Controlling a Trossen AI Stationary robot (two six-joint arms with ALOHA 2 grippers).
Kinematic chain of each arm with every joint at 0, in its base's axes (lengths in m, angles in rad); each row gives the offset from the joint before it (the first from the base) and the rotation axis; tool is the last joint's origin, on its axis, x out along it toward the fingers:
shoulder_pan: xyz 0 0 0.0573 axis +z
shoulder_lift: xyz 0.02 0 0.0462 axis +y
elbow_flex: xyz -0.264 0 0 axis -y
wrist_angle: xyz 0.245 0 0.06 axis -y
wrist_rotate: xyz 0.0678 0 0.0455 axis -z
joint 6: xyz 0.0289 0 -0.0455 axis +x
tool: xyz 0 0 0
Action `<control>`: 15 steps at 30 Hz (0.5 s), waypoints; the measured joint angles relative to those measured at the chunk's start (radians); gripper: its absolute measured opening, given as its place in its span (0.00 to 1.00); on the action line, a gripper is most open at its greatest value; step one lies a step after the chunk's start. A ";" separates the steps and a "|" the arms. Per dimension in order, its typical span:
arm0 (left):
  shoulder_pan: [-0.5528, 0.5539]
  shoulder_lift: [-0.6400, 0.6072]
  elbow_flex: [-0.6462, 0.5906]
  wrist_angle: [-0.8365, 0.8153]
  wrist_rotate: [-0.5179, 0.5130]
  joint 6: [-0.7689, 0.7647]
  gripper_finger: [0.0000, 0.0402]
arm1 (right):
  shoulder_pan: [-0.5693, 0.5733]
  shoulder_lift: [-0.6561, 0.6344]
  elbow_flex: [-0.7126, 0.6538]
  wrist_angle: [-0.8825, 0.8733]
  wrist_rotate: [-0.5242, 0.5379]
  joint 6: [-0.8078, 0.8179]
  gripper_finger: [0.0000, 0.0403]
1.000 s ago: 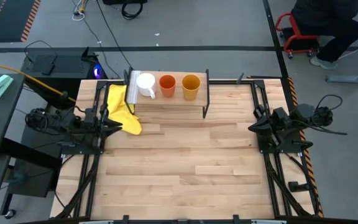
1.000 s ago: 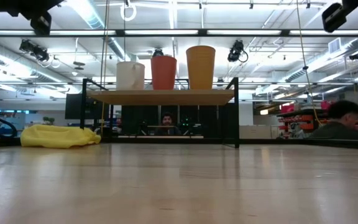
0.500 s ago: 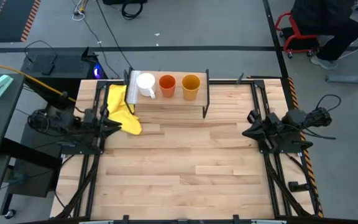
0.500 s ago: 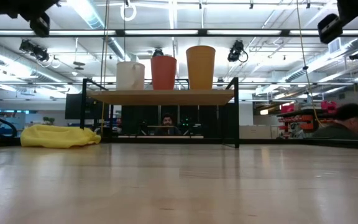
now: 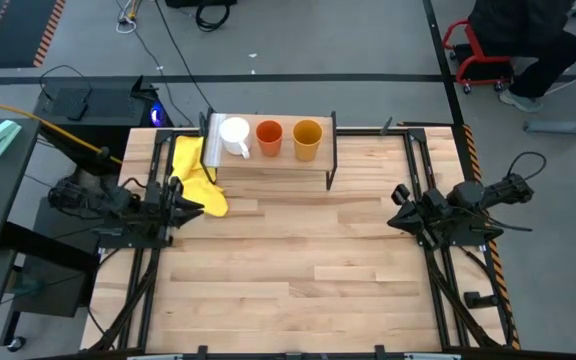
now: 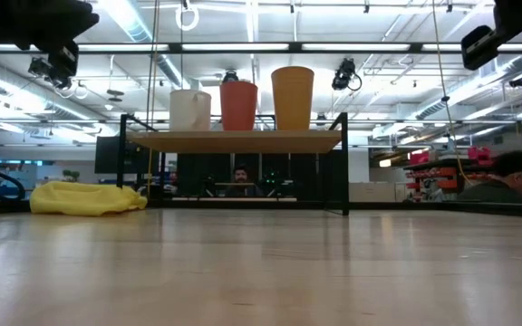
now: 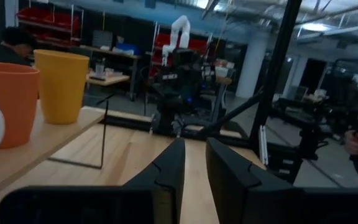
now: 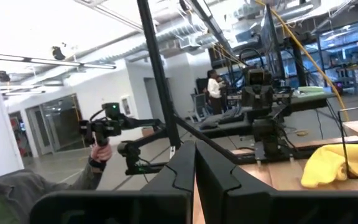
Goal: Stack small to large cups/mugs on shelf
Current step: Return to home position
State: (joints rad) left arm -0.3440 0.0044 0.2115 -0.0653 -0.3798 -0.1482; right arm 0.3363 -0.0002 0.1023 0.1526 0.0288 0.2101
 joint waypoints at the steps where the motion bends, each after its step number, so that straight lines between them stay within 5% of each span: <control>1: 0.000 0.000 -0.012 0.021 0.004 -0.001 0.18 | 0.000 0.000 -0.005 0.006 0.000 0.002 0.04; 8: 0.000 0.000 -0.125 0.179 0.041 0.000 0.20 | 0.000 0.000 -0.061 0.057 -0.001 0.022 0.04; 15: 0.000 0.000 -0.155 0.167 0.044 0.003 0.18 | 0.000 0.000 -0.095 0.060 -0.004 0.015 0.04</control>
State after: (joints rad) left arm -0.3441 0.0048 0.0569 0.1020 -0.3355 -0.1448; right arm 0.3363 -0.0002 0.0072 0.2129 0.0244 0.2252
